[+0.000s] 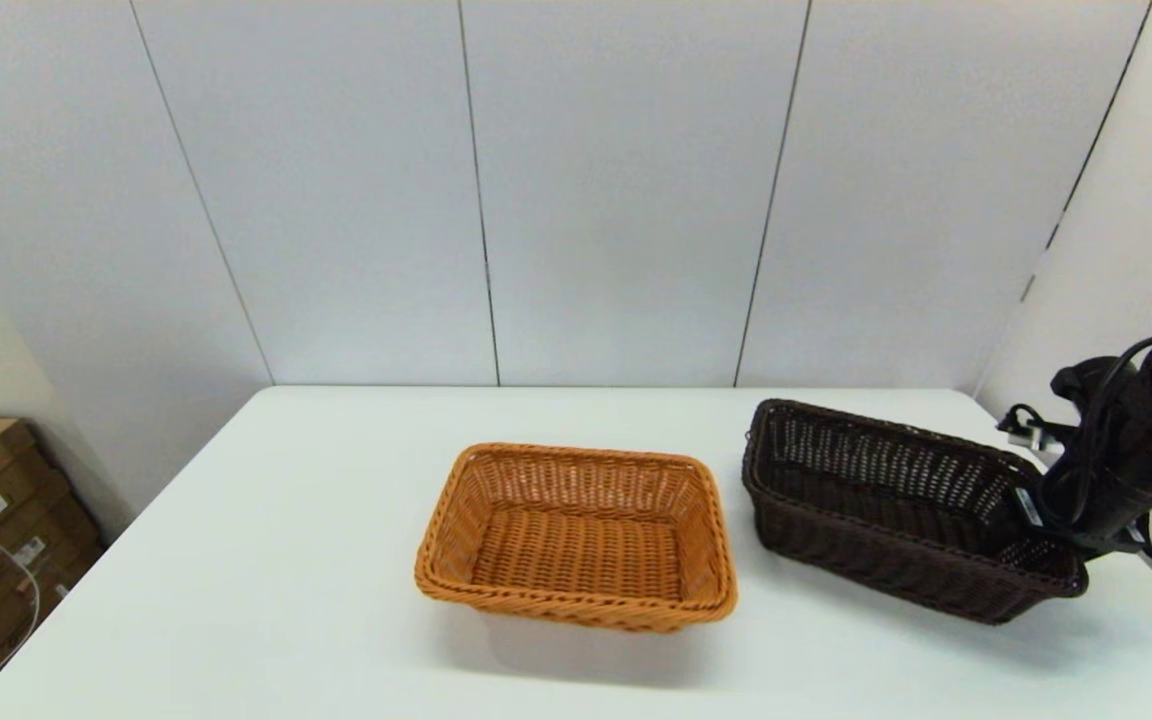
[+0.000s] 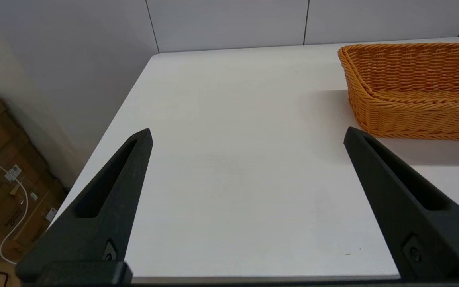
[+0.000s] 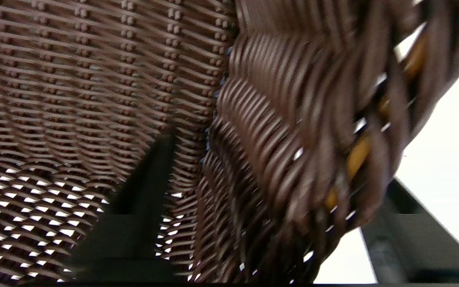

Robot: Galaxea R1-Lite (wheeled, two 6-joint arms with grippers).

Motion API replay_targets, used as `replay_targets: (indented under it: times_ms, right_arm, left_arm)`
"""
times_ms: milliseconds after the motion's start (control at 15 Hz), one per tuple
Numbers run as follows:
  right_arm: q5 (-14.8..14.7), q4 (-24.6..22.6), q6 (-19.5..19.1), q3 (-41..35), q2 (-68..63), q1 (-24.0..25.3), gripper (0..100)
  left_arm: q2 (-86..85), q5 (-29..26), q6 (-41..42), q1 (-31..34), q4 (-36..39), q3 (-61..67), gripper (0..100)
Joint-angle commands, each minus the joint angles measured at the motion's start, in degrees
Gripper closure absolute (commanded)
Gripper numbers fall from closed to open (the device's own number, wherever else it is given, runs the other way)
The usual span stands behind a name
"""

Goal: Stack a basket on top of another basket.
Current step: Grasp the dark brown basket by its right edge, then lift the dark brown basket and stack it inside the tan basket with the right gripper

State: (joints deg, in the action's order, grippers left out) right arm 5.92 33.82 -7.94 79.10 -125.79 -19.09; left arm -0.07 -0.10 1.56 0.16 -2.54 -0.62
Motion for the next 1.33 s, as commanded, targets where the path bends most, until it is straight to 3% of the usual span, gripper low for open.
replay_targets:
  times_ms: [67, 533, 600, 800, 1000, 1133, 1333]
  right_arm:
    - [1.9, 0.3, -0.1, 0.5, -0.5, -0.9, 100]
    - [9.5, 1.9, 1.3, 2.5, -0.6, -4.5, 100]
    - [10.7, 3.9, 1.5, 4.0, -0.7, -5.3, 100]
    - [23.1, 15.4, 1.3, 11.8, -1.3, -9.3, 100]
    - [29.0, 23.0, -0.9, 17.0, -3.0, -12.7, 100]
    - [30.9, 26.7, -3.0, 18.5, -3.3, -13.9, 100]
    - [31.0, 30.9, -6.7, 18.7, -0.8, -13.7, 100]
  left_arm:
    - [0.1, 0.0, 0.0, 0.0, 0.0, 0.0, 0]
    - [0.1, 0.0, 0.0, 0.0, -0.1, 0.0, 0]
    - [0.1, 0.0, 0.1, 0.0, 0.0, 0.0, 0]
    - [0.1, 0.0, 0.1, 0.0, -0.1, 0.0, 0]
    - [0.1, 0.0, 0.1, 0.0, 0.0, 0.0, 0]
    - [0.1, 0.0, 0.1, 0.0, -0.1, 0.0, 0]
    - [0.1, 0.0, 0.1, 0.0, -0.1, 0.0, 0]
